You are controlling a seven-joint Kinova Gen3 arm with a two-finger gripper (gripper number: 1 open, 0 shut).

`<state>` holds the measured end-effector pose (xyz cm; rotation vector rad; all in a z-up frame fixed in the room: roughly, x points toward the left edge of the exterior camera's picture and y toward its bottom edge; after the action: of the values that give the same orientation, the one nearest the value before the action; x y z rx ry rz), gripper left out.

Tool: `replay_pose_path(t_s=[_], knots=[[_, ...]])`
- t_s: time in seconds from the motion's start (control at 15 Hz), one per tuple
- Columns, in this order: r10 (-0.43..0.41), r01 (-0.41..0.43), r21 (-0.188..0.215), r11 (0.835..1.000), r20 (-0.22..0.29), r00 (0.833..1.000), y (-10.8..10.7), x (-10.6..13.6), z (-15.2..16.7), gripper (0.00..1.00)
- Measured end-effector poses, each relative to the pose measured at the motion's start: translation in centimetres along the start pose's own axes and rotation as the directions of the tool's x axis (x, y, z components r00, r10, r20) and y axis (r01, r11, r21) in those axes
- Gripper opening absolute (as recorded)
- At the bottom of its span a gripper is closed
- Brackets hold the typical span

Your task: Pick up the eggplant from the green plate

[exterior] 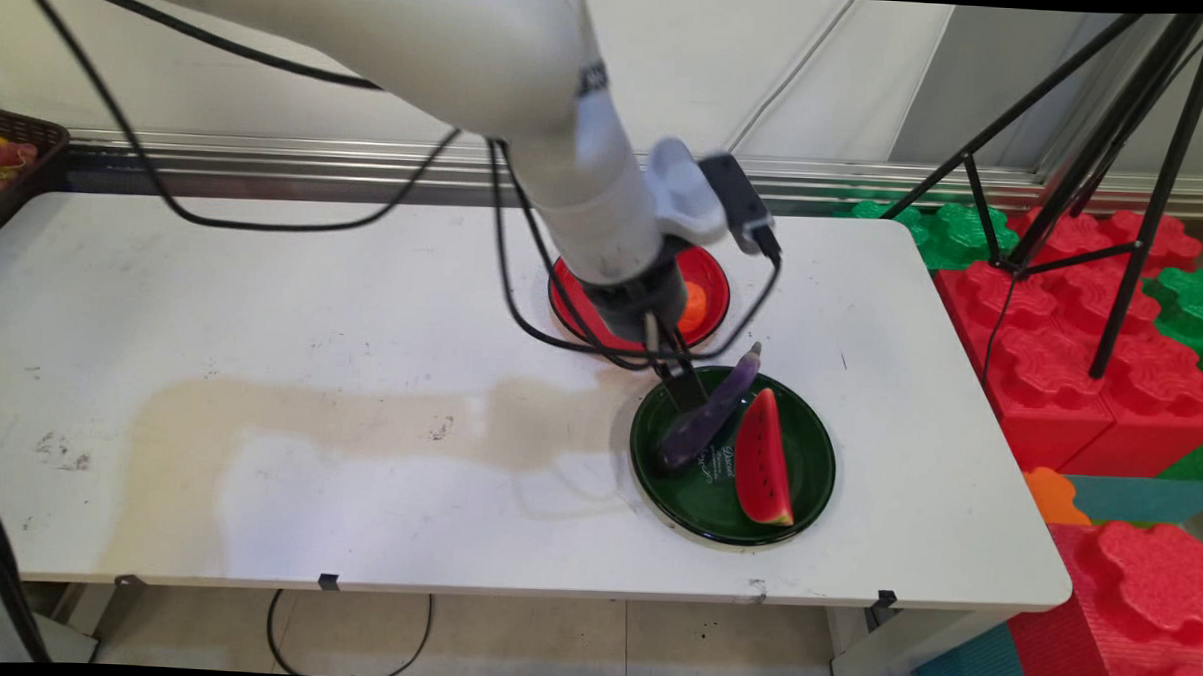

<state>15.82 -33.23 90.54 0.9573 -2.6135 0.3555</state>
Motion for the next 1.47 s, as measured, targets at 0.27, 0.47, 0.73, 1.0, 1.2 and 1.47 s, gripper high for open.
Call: replay_pose_path(t_s=[0.27, 0.47, 0.73, 1.0, 1.2, 1.47], knots=[[-0.006, 0.006, -0.008, 1.000, 0.040, 0.999, 1.2, 1.3, 4.2, 1.00], [-0.016, 0.016, -0.013, 1.000, 0.053, 0.998, 1.6, 1.8, 6.1, 1.00], [-0.040, 0.041, -0.015, 0.999, 0.071, 0.997, 2.2, 2.3, 8.8, 1.00], [-0.066, 0.067, -0.014, 0.998, 0.080, 0.995, 2.6, 2.5, 10.4, 1.00], [-0.090, 0.091, -0.005, 0.996, 0.084, 0.992, 2.7, 2.4, 11.1, 0.00], [-0.122, 0.121, 0.015, 0.993, 0.086, 0.989, 2.6, 2.2, 11.4, 0.00]])
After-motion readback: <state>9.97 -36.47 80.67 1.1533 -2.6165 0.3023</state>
